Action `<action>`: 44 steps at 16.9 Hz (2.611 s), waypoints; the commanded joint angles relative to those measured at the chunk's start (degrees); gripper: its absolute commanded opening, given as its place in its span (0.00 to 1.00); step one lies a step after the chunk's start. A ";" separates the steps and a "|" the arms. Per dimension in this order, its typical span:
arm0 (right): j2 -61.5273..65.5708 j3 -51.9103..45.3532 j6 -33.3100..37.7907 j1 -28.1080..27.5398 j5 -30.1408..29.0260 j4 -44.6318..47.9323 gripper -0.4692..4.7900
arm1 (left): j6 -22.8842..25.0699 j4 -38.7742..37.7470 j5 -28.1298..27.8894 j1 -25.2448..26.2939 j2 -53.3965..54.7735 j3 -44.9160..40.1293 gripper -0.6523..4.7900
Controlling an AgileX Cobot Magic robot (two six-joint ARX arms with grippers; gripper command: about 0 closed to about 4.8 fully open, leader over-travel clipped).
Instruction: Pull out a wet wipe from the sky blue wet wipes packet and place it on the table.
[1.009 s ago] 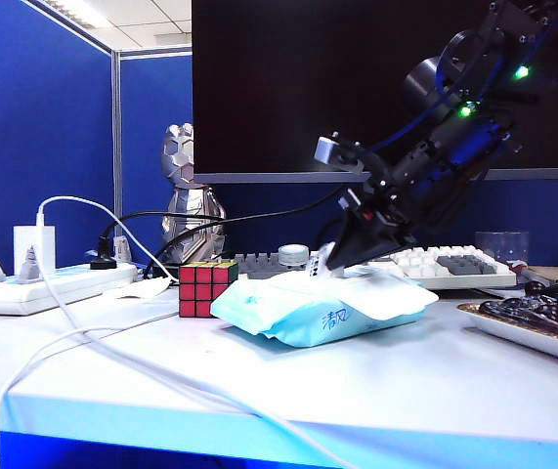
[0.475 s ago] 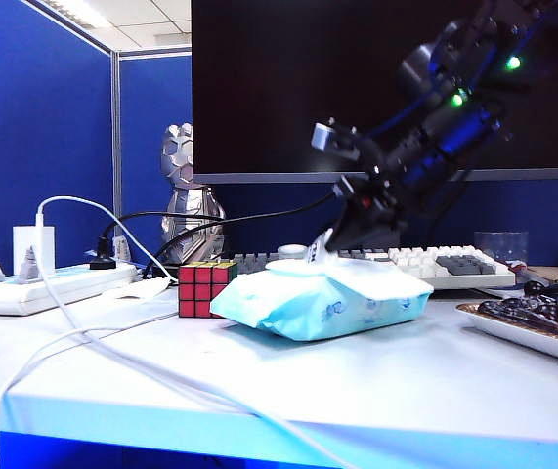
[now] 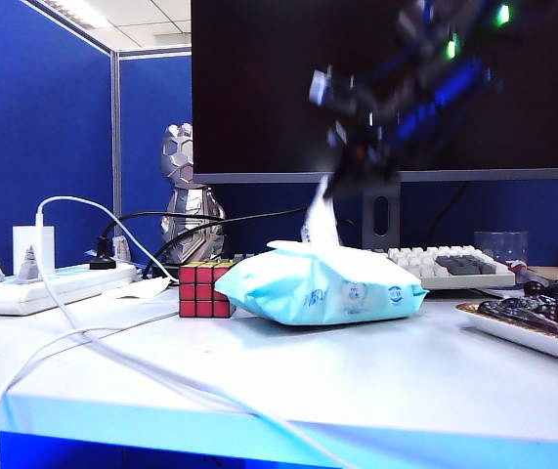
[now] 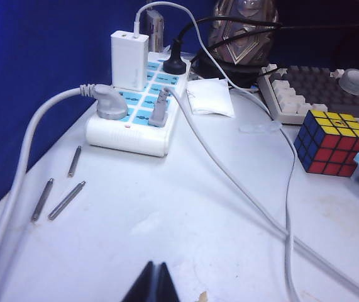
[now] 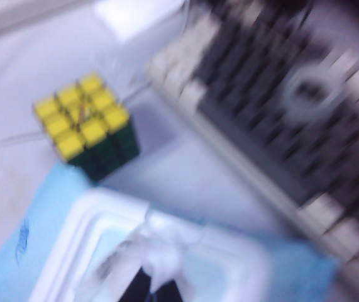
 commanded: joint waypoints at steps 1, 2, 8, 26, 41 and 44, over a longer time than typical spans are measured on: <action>-4.22 2.93 0.20 0.04 -0.07 0.20 0.08 | -0.13 -0.37 0.02 0.04 -0.20 -0.11 0.12; -5.68 2.97 0.20 0.04 0.15 0.61 0.08 | -0.13 -0.37 0.02 0.04 -0.20 -0.11 0.12; -18.95 2.97 0.22 0.02 10.43 -6.86 0.08 | -0.13 -0.37 0.02 0.04 -0.20 -0.11 0.12; -21.92 2.97 0.39 0.07 3.23 -54.01 0.08 | -0.13 -0.37 0.02 0.04 -0.20 -0.11 0.12; -17.38 2.97 0.20 0.48 1.95 -52.54 0.58 | -0.13 -0.37 0.02 0.04 -0.20 -0.11 0.12; -17.49 3.37 0.66 0.48 1.97 -49.11 0.51 | -0.13 -0.37 0.02 0.04 -0.20 -0.11 0.12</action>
